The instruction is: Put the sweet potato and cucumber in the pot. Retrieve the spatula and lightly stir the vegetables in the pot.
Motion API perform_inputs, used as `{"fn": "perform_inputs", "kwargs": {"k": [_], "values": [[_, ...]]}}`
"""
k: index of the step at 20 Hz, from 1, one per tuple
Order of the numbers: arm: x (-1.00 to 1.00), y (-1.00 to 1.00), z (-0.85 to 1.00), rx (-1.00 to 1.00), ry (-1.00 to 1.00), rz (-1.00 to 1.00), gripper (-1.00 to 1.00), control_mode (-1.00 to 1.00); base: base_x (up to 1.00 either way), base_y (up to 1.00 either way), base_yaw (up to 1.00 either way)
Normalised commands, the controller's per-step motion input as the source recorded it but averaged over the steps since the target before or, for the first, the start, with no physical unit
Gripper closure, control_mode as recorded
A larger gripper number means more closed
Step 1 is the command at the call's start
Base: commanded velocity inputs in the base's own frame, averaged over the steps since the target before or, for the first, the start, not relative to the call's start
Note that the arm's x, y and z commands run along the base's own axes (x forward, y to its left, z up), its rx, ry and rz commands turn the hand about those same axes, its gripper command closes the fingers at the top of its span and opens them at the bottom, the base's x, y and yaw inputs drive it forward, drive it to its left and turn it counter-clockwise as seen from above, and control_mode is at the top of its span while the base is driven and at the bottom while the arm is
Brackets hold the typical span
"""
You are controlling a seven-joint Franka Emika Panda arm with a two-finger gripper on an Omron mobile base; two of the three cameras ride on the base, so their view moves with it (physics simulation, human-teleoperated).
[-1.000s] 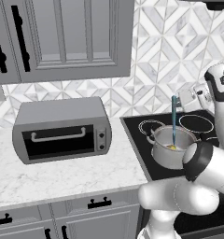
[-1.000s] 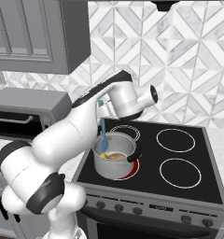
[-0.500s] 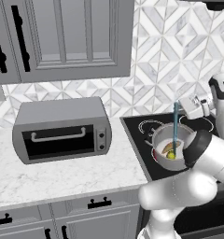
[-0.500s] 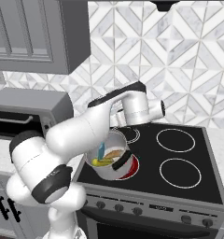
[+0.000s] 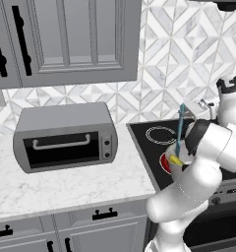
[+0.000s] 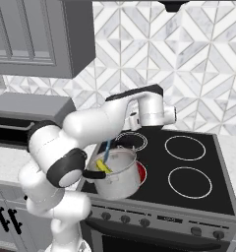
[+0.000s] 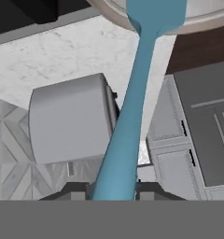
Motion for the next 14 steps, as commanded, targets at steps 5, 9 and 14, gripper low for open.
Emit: {"fn": "perform_inputs", "kwargs": {"k": [5, 9, 14], "values": [[0.02, -0.28, 0.00, 0.02, -0.01, 0.09, 1.00, -1.00, 0.00, 0.00, 0.00], [0.00, -0.51, 0.00, 0.00, 0.00, 0.06, 1.00, -1.00, 0.00, 0.00, 0.00], [-0.06, -0.53, 0.00, 0.00, 0.00, 0.05, 1.00, -1.00, 0.00, 0.00, 0.00]]}}
